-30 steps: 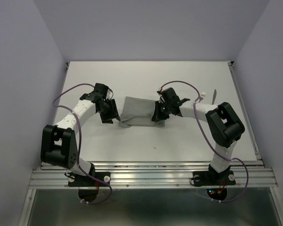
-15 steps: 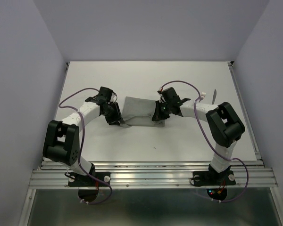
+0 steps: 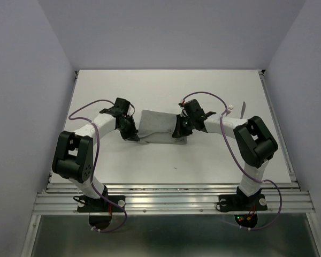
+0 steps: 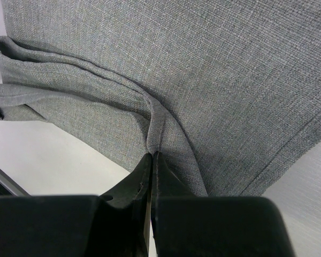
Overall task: Fold the napkin into a case and place the utensils inside
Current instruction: Fold the 2/3-rectangle-folded napkin at the center of the board.
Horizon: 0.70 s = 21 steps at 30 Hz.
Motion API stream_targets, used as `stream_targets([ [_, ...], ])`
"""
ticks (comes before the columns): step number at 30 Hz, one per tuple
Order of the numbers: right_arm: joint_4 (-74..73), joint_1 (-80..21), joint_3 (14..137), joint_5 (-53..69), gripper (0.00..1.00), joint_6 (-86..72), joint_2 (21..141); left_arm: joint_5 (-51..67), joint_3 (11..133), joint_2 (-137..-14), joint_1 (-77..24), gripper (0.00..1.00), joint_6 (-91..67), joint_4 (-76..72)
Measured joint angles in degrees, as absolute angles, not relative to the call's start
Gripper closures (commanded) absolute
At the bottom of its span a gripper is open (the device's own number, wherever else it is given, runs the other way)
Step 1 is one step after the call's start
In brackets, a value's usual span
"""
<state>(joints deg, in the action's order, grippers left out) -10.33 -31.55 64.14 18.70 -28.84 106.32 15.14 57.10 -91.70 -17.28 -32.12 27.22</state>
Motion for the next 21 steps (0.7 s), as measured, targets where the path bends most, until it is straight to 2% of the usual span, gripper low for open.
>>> stream_targets([
  [15,-10.3,-31.4,64.1,18.7,0.99,-28.8,106.3,16.9,63.9,-96.4,-17.3,1.0,-34.8,25.5],
  [17,-10.3,-31.3,64.1,18.7,0.91,-28.8,106.3,17.0,65.2,-97.5,-17.3,1.0,-35.0,25.3],
  [18,-10.3,-31.2,64.1,18.7,0.78,-28.8,106.3,17.0,66.1,-98.4,-17.3,1.0,-35.1,25.3],
  [20,-10.4,-31.0,64.1,18.4,0.69,-28.7,106.2,17.1,67.0,-99.4,-17.3,1.0,-35.2,25.3],
  [21,-10.7,-31.0,64.1,17.8,0.58,-28.6,106.0,17.1,67.4,-100.0,-17.3,1.0,-35.3,25.3],
])
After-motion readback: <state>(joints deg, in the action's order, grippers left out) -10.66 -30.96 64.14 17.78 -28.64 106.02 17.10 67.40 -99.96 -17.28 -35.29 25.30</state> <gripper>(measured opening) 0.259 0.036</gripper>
